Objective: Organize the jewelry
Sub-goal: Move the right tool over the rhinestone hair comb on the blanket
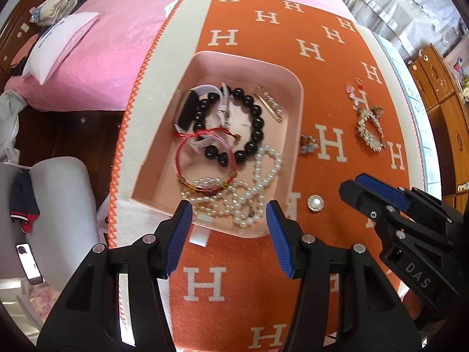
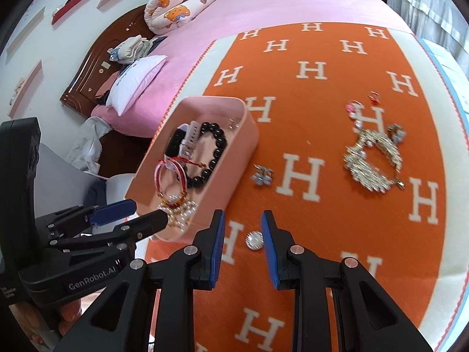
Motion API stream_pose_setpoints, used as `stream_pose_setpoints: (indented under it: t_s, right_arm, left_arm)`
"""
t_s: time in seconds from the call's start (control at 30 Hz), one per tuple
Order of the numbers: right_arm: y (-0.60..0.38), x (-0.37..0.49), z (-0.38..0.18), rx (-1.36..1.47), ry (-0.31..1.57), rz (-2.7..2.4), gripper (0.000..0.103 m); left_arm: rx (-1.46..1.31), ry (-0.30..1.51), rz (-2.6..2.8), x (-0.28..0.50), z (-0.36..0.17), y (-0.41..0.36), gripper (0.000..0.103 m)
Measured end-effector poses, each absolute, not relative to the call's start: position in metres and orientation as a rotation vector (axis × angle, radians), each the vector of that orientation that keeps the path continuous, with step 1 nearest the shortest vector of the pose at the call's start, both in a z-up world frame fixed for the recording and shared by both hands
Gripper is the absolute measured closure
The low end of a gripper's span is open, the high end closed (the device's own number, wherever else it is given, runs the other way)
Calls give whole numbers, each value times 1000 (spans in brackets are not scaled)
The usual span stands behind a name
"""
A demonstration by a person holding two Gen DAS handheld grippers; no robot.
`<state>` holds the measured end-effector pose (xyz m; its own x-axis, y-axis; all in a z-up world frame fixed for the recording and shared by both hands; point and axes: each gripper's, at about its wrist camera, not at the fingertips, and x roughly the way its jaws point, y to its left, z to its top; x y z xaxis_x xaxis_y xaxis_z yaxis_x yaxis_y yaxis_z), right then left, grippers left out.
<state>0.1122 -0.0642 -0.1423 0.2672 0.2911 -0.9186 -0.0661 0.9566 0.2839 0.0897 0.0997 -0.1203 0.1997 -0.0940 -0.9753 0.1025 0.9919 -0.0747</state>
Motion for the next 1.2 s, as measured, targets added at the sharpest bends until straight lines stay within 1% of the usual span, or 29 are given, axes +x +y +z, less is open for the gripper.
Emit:
stream_pose_setpoints:
  t_s: [0.3,0.6,0.7,1.0,1.2]
  right_arm:
    - [-108,86,-144,215,1305,163,77]
    - [-152,89,-144,186,1282,106,77]
    - [-160,97,-144,150,1277,114,66]
    - [-154,128,-145,-119,1193,230,65]
    - [-139,146,-168,-268,1195,334,65]
  left_arm:
    - [59,1353,-201,80,-117,63,54]
    - [86,1336,-238,81,-116,29,54]
    - [80,1345,-234,84,-120,20,54]
    - [26,1360,-180,85,-133,9,54]
    - [-44,1357,-127,84,-138,12,54]
